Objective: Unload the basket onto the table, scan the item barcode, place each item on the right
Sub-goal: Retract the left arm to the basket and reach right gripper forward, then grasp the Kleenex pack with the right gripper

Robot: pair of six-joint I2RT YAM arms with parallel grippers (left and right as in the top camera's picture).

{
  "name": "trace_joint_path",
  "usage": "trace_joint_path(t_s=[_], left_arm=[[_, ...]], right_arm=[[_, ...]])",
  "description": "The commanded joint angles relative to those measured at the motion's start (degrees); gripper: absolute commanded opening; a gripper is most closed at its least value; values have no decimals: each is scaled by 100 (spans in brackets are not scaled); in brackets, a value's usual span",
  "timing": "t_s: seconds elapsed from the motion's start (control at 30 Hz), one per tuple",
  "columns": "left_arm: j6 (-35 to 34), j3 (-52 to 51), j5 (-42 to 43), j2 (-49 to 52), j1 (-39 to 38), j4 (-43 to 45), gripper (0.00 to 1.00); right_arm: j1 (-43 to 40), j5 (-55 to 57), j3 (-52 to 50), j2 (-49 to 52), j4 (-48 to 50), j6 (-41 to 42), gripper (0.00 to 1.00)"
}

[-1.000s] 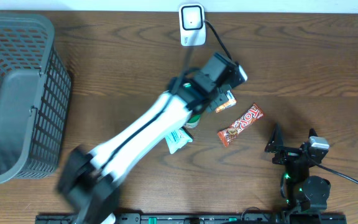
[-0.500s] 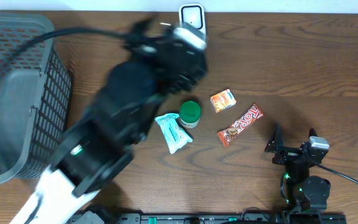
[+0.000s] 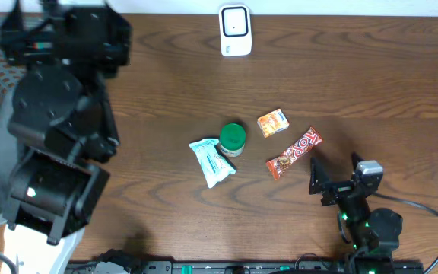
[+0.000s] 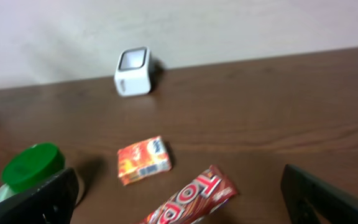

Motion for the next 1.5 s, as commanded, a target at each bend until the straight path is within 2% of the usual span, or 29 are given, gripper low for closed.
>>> trace_joint_path(t_s=[0.0, 0.07, 0.17, 0.33, 0.43, 0.57, 0.67, 0.87, 0.93, 1.0, 1.27, 1.47], left_arm=[[-31, 33, 76, 57, 463, -33, 98], [-98, 31, 76, 57, 621, -162, 98], [-120, 31, 81, 7, 699, -514, 98], [-118, 24, 96, -131, 699, -608, 98], [-120, -17, 98, -258, 697, -664, 98], [-120, -120, 105, -520, 697, -656, 98], [-120, -192, 271, -791, 697, -688, 98], [-118, -511, 691, -1484, 697, -684, 98], [-120, -595, 704, -1740, 697, -680, 98], [-120, -640, 728, -1921, 697, -680, 98], [-118, -785, 1088, -2363, 697, -684, 98], [-118, -796, 1091, -2363, 697, -682, 98]], right_arm=[[48, -374, 625, 614, 55, 7, 99], [48, -448, 1005, 1121, 9, -35, 99], [50, -682, 1945, 2282, -562, -188, 99], [426, -603, 4269, 4459, -2848, -710, 99], [942, -66, 5574, 5576, -3971, -938, 99], [1541, 592, 6859, 6690, -5036, -933, 99], [1801, 511, 7219, 7259, -5088, -929, 99], [1923, 516, 7187, 8011, -4507, -933, 99], [1923, 516, 7189, 8212, -4395, -933, 96], [1919, 518, 7259, 8424, -4378, -933, 99], [1919, 922, 8736, 9829, -5689, -981, 99], [1923, 1141, 10522, 11101, -7147, -979, 99]])
